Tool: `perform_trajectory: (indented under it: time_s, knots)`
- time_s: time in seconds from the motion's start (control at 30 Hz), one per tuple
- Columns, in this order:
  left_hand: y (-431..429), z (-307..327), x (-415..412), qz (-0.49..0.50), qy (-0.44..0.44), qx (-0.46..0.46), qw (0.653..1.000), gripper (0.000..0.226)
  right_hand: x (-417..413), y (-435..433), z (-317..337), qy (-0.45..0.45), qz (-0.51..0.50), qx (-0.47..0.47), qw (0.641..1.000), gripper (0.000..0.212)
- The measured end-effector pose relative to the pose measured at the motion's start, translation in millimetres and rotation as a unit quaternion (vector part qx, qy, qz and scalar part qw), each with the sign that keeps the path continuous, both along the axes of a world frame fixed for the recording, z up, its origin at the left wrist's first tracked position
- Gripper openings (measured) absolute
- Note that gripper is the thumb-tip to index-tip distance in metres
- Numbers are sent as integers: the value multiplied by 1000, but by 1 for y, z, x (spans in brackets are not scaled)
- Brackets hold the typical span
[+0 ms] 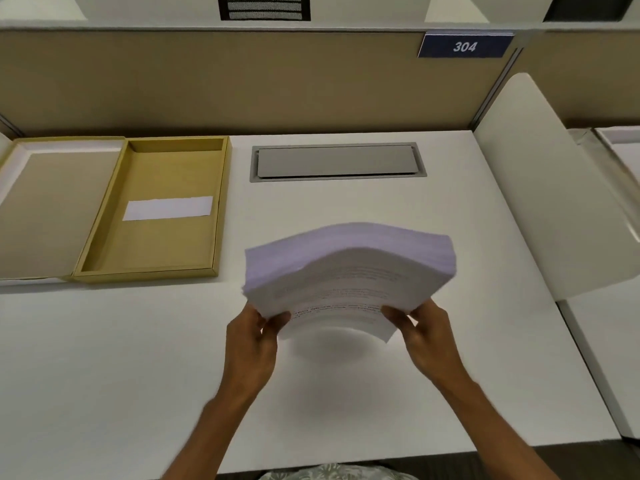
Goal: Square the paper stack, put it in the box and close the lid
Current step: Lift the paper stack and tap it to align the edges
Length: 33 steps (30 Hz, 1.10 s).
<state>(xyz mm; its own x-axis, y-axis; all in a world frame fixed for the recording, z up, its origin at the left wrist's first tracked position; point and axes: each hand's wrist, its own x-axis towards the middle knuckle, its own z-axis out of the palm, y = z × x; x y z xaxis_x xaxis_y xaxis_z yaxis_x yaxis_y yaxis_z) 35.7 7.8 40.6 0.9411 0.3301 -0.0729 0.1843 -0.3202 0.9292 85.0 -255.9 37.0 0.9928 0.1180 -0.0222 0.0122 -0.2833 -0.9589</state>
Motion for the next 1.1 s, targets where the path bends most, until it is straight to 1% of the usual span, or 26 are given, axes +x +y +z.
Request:
perform_trajectory:
  time_s: [0.07,0.13,0.23,0.27,0.3,0.4,0.47,0.57,0.7,0.77,0.8,0.87,0.9,0.97,1.0,1.1]
  knots:
    - [-2,-8,-5,4,-12,-6,1000,28,-3,1,-8,-3,-6,-8,1000,27]
    - [-2,-16,-9,-1,-7,-10,1000,31,-6,4,-15,8,-14,-14,1000,28]
    - [0,-24,-12,-17,-5,-8,1000,33,-9,2,-27,20,-20,-34,999,12]
    - [1,-26,-11,-19,-5,-2,1000,33,-8,2,-29,18,-18,-41,999,11]
    - [2,-26,-10,-21,-5,0,1000,34,-8,2,-28,17,-16,-43,999,13]
    - [1,-23,-9,-21,-12,7,1000,43,-6,5,-21,8,-12,-45,999,36]
    - [2,-23,-10,-19,-14,6,1000,48,-5,5,-18,10,-9,-48,999,42]
    - [2,-27,-10,-14,-14,2,1000,44,-5,4,-18,14,-6,-62,998,41]
    - [-4,-18,-8,-24,21,-44,999,57,-4,8,-14,27,-1,-64,998,37]
    - [-7,-5,-9,-25,12,-74,997,61,-8,10,-6,43,-12,-33,998,39]
    - [-7,3,-10,-22,-17,-91,995,62,-11,11,0,42,-21,5,999,45]
    - [-9,25,-9,-22,-89,-138,986,65,-18,16,18,12,-40,95,995,64]
    - [-11,35,-7,-25,-120,-166,979,67,-20,20,27,-6,-43,132,990,70]
    - [-20,48,-1,-28,-148,-208,967,72,-22,32,43,-22,-41,186,981,75]
    - [-24,51,2,-26,-153,-221,963,73,-23,38,48,-25,-44,196,979,76]
    - [-33,55,8,-8,-157,-240,958,75,-23,49,55,-35,-60,184,980,78]
